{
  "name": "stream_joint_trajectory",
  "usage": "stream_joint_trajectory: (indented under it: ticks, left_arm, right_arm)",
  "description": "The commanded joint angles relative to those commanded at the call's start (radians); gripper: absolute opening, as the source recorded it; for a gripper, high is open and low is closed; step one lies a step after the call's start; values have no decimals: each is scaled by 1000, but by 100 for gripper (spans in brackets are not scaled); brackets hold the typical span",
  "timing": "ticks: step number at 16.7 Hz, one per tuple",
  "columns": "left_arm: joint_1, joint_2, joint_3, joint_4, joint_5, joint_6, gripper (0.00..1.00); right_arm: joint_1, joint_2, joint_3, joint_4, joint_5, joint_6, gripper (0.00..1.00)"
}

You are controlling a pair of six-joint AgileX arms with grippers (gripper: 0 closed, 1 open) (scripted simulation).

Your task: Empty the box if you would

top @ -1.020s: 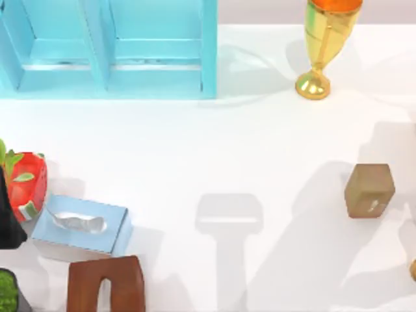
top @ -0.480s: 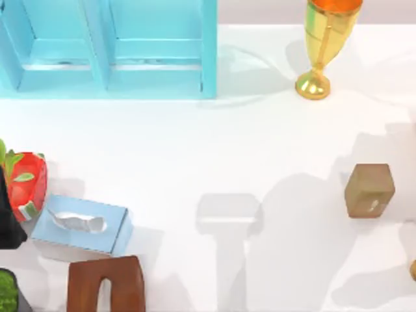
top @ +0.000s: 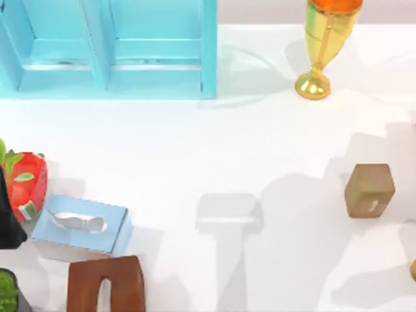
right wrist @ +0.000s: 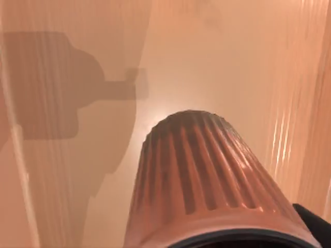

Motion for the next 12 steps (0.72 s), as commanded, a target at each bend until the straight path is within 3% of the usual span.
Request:
stream_joint_trajectory:
  ticks: [5,12]
  left_arm:
    - [0,0,0,0,0,0,100]
    - [0,0,0,0,0,0,100]
  right_arm:
    - [234,-52,-154,67,7,240,0]
    - [760,-205,-515,245,20,750,0]
